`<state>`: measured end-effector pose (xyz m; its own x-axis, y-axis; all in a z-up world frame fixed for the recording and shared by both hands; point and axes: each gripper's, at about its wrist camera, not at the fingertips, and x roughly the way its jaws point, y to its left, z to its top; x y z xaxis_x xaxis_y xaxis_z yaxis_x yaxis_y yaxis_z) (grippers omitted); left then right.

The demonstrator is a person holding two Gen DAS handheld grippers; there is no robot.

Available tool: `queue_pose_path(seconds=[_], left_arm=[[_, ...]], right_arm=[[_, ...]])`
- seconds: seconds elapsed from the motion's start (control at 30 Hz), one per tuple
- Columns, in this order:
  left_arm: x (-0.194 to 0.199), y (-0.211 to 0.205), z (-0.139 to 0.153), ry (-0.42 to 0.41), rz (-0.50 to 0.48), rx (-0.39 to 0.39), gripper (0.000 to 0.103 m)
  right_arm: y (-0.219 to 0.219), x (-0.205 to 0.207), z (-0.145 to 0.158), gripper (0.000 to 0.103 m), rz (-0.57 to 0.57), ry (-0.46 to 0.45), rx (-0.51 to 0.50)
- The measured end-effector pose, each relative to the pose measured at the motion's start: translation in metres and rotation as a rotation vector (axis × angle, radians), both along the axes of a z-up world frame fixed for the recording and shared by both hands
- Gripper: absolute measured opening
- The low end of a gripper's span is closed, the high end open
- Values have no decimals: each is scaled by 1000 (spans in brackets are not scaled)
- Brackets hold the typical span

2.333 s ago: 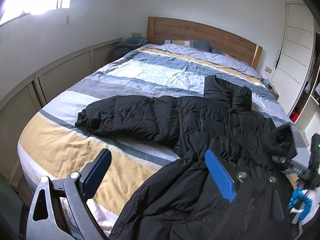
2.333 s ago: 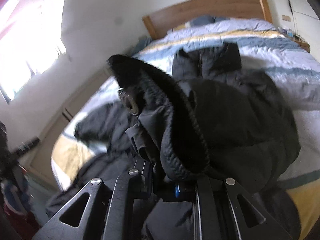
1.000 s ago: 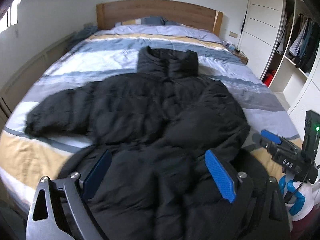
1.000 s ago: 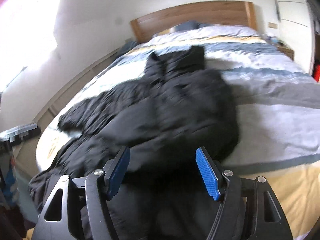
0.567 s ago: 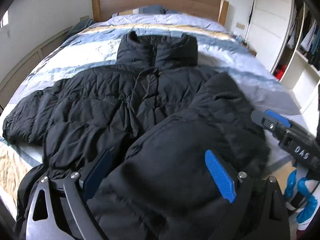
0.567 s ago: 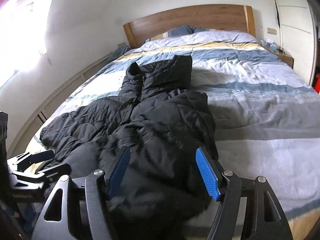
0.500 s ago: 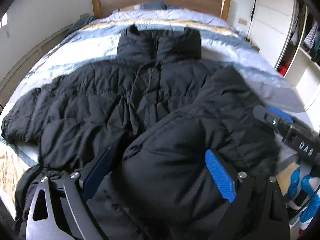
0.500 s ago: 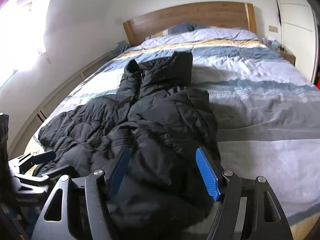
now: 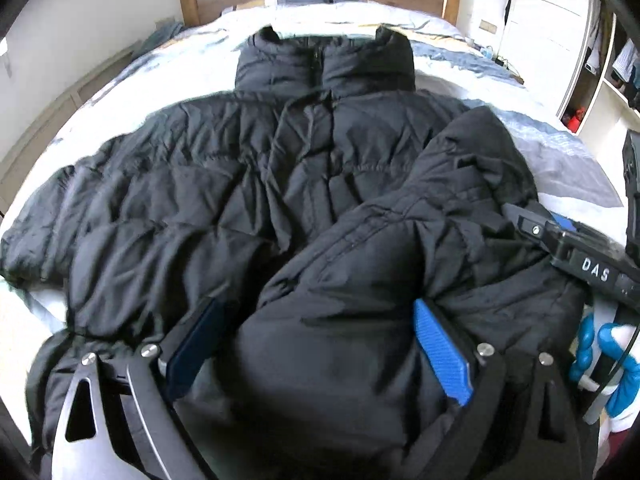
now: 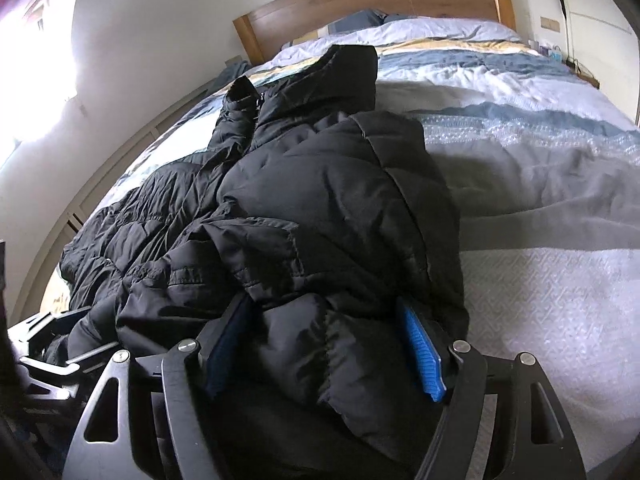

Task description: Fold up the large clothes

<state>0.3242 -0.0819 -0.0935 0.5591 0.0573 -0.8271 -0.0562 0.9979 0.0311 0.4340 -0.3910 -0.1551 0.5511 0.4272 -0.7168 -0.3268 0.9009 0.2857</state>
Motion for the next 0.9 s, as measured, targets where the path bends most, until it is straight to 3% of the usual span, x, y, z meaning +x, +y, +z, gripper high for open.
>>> queue_pose_path(seconds=[0.27, 0.57, 0.9], left_arm=[[-25, 19, 3, 9, 40, -3, 96], [-42, 35, 2, 46, 36, 36, 96], [-100, 97, 47, -25, 91, 15, 95]], right_arm=[[4, -44, 47, 72, 20, -97, 19], [15, -69, 18, 72, -30, 13, 10], [14, -110, 52, 72, -112, 0, -31]])
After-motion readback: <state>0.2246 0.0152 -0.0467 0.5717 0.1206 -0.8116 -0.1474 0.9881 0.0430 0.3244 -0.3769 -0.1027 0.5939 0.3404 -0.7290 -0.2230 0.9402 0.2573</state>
